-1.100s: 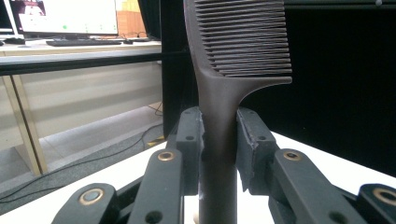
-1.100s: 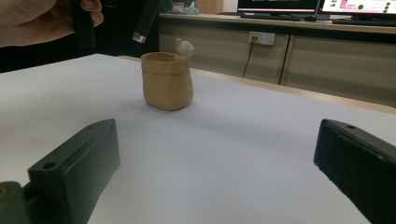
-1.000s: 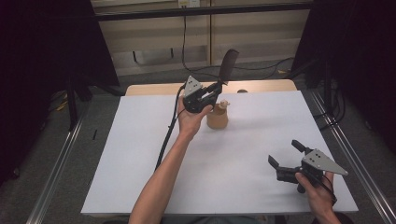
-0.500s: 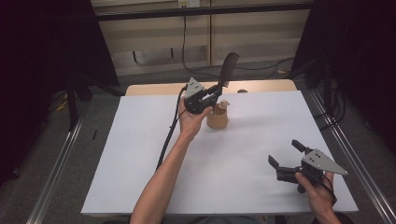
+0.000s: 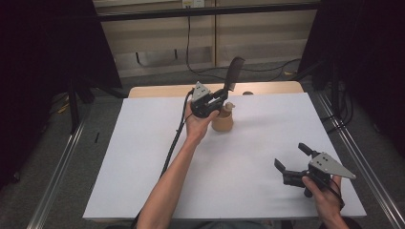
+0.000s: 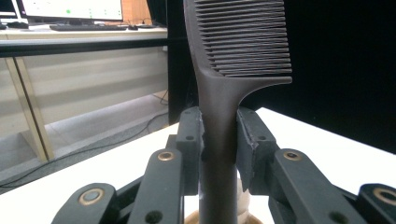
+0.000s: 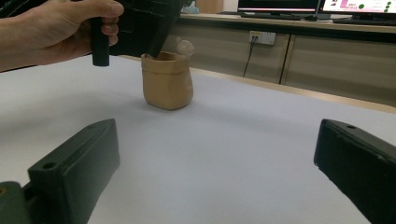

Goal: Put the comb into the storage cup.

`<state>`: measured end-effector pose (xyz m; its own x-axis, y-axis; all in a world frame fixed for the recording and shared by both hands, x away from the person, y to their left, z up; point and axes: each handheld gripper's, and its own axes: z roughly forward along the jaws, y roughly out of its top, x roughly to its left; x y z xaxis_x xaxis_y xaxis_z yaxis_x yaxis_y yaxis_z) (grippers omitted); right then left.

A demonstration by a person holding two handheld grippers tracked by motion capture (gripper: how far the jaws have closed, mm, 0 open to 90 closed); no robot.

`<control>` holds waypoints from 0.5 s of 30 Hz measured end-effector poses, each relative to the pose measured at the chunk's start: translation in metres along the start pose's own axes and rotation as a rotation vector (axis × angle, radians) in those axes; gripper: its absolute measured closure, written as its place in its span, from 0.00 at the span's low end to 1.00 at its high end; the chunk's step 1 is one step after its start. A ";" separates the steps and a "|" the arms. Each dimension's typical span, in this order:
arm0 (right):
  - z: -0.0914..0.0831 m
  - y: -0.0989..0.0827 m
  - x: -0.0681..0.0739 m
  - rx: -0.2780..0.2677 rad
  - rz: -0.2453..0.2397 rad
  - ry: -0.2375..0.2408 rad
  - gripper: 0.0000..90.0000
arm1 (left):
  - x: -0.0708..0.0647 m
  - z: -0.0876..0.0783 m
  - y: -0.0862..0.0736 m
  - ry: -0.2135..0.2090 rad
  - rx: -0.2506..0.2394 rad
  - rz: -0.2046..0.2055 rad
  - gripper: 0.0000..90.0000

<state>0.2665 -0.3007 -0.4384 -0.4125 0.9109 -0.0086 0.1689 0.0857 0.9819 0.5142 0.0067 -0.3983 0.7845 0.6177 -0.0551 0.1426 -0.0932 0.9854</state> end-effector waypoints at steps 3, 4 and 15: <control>0.000 0.000 0.000 -0.001 -0.001 -0.003 0.00 | -0.001 0.002 -0.003 0.012 0.011 -0.009 0.81; 0.000 0.000 0.000 -0.002 0.000 -0.002 0.00 | 0.000 0.003 -0.004 0.013 0.019 -0.006 0.81; 0.000 0.000 0.000 -0.002 -0.001 -0.001 0.00 | 0.001 0.004 -0.011 0.016 0.039 -0.011 0.81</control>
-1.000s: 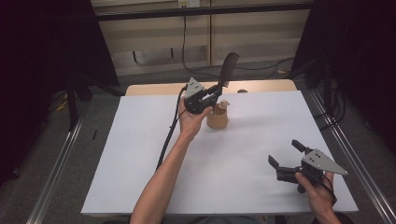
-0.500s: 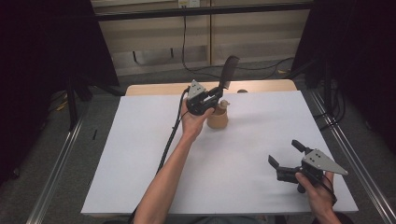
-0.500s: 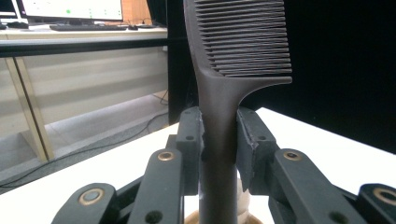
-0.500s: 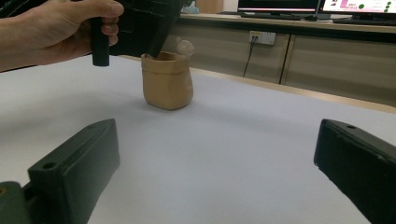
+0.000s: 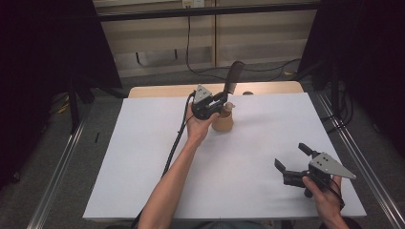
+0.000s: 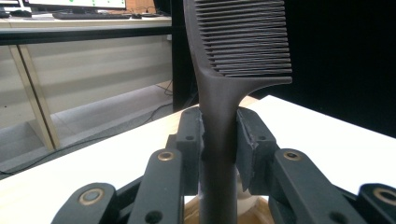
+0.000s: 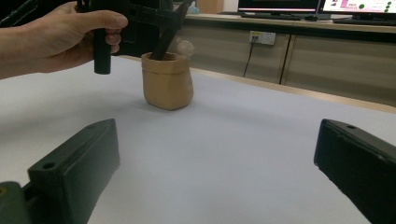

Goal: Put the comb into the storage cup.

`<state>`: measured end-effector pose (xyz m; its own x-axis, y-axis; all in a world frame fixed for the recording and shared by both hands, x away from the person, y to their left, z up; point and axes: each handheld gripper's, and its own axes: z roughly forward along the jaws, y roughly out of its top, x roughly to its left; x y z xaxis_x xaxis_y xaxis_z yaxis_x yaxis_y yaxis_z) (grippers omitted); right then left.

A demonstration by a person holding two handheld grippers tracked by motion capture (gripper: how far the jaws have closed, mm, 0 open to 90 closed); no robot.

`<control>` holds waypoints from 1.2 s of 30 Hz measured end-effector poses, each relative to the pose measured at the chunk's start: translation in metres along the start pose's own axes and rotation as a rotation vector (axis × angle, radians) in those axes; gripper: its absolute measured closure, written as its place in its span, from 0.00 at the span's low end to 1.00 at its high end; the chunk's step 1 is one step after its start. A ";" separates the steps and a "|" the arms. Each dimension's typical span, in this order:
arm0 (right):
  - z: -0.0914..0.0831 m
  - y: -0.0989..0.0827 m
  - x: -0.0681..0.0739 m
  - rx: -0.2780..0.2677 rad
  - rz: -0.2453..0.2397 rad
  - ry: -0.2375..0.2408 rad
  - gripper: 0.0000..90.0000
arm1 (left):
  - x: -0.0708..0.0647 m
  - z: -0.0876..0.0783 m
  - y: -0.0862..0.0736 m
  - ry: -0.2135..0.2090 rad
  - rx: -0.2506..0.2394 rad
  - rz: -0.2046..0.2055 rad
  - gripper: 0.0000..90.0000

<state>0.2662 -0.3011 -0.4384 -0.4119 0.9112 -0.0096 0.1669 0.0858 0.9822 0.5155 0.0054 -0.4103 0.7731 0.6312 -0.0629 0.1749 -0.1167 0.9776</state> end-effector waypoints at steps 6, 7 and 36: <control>0.000 0.000 0.000 0.003 -0.003 0.002 0.00 | 0.000 0.001 -0.003 -0.002 0.005 -0.008 0.81; 0.000 0.000 0.000 0.001 -0.003 0.002 0.00 | 0.000 0.000 -0.003 -0.003 0.005 -0.006 0.81; 0.001 -0.001 0.000 0.004 -0.002 0.004 0.00 | 0.003 -0.004 -0.014 -0.027 0.061 -0.040 0.81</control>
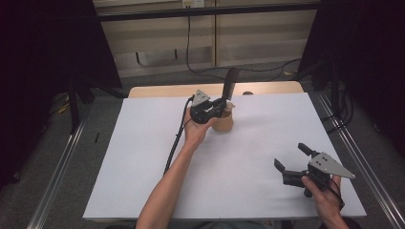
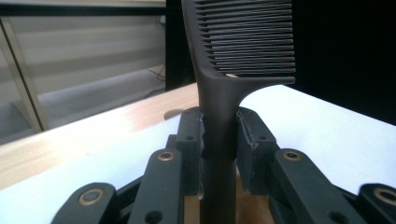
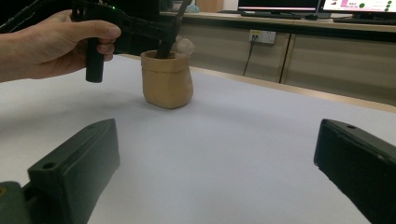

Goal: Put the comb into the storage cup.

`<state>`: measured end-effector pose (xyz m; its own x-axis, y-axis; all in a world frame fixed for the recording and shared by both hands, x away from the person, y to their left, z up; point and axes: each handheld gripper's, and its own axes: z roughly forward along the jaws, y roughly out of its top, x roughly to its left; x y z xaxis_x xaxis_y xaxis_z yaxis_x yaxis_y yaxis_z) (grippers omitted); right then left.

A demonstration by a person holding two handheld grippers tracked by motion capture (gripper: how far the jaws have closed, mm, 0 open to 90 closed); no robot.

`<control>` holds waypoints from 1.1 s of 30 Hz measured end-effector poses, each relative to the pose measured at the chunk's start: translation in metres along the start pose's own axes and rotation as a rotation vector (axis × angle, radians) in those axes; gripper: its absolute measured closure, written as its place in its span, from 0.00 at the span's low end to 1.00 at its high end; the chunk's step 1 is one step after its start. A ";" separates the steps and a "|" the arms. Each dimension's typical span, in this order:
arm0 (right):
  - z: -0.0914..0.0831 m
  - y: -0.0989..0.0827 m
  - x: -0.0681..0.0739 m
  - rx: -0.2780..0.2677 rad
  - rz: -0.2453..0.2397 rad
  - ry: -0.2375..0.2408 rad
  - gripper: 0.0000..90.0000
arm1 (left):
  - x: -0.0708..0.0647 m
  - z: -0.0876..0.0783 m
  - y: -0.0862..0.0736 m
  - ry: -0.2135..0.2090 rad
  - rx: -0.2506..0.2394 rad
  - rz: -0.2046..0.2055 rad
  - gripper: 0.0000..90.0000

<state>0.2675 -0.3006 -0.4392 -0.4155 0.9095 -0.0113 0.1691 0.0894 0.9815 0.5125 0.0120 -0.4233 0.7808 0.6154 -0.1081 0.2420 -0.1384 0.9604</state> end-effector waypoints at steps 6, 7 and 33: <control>0.000 0.000 0.000 0.000 -0.003 0.000 0.00 | 0.000 0.001 -0.002 0.002 0.031 0.010 0.81; 0.000 0.000 0.000 -0.001 -0.001 0.001 0.00 | 0.000 0.000 -0.002 0.002 0.032 0.008 0.81; 0.000 0.000 0.000 0.004 -0.003 0.001 0.00 | -0.001 -0.002 -0.001 0.024 0.107 0.015 0.79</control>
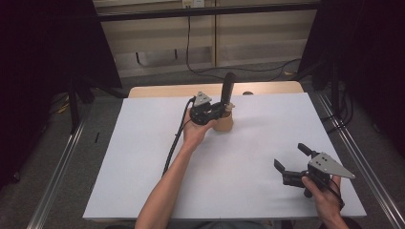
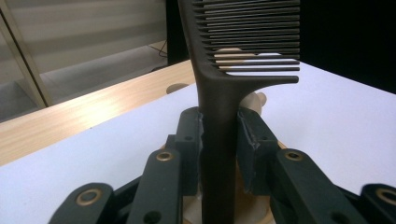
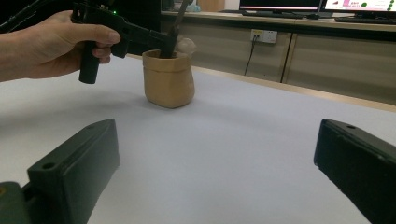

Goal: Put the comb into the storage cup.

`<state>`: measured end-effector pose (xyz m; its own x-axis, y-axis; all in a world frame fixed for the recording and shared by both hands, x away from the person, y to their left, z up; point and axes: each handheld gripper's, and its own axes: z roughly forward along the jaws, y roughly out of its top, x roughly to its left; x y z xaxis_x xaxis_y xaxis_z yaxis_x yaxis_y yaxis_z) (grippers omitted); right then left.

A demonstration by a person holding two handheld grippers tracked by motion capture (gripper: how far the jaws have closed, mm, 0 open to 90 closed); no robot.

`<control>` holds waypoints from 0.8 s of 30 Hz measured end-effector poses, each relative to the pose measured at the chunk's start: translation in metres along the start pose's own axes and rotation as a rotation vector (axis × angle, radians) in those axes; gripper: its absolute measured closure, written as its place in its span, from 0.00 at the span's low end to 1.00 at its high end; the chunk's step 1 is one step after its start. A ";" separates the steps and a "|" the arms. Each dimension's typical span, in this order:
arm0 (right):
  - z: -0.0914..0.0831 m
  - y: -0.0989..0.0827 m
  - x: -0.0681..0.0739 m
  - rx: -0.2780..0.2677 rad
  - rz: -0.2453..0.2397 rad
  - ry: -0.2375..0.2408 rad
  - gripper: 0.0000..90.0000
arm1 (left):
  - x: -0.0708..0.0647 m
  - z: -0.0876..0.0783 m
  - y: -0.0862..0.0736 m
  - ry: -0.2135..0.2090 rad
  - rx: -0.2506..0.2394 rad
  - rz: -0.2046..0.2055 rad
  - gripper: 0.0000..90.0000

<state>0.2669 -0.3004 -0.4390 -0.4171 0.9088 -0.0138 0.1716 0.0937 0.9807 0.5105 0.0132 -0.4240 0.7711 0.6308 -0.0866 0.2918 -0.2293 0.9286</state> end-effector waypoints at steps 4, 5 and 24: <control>0.000 0.000 0.000 -0.001 0.000 0.000 0.00 | 0.002 0.000 0.000 -0.007 0.010 0.011 0.74; 0.000 0.000 0.000 -0.002 0.000 0.001 0.00 | 0.001 0.000 -0.001 -0.002 0.015 0.025 0.74; 0.001 0.000 0.000 0.002 0.003 0.000 0.00 | 0.002 -0.014 -0.001 0.053 -0.024 -0.018 0.27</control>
<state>0.2675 -0.2999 -0.4395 -0.4161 0.9092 -0.0111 0.1742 0.0917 0.9804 0.5036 0.0249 -0.4204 0.7343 0.6735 -0.0846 0.2915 -0.2004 0.9353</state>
